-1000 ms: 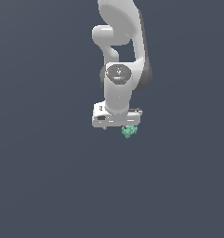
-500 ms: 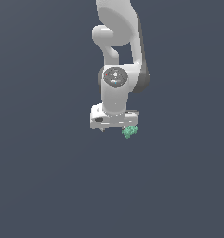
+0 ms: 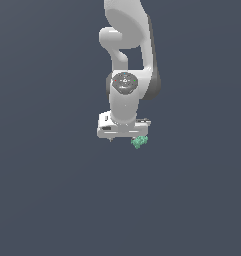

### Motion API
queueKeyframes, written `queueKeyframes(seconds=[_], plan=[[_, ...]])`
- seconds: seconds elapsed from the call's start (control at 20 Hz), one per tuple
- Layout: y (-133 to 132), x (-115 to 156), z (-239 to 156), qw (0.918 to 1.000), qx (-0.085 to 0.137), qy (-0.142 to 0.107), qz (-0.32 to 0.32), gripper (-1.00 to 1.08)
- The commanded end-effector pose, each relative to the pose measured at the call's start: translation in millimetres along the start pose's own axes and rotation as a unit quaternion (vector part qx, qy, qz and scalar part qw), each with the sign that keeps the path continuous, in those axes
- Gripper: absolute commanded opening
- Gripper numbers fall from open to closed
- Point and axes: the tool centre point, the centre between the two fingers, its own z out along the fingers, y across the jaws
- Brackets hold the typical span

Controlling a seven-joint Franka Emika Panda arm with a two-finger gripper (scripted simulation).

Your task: Pick up the object and move it to a goal position.

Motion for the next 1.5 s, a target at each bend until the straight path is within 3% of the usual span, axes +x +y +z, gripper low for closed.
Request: queueKeyframes(seconds=[0.0, 0.4, 0.75, 1.1, 1.45], plan=[[-3, -1, 1, 0.9999, 0.000, 0.000, 0.011, 1.00], [-16, -5, 6, 0.9972, 0.001, 0.003, 0.075, 1.00], [-32, -11, 12, 0.9879, 0.002, 0.007, 0.155, 1.00], [-47, -18, 18, 0.9718, 0.005, 0.011, 0.236, 1.00], [-62, -26, 24, 0.9488, 0.007, 0.014, 0.315, 1.00]])
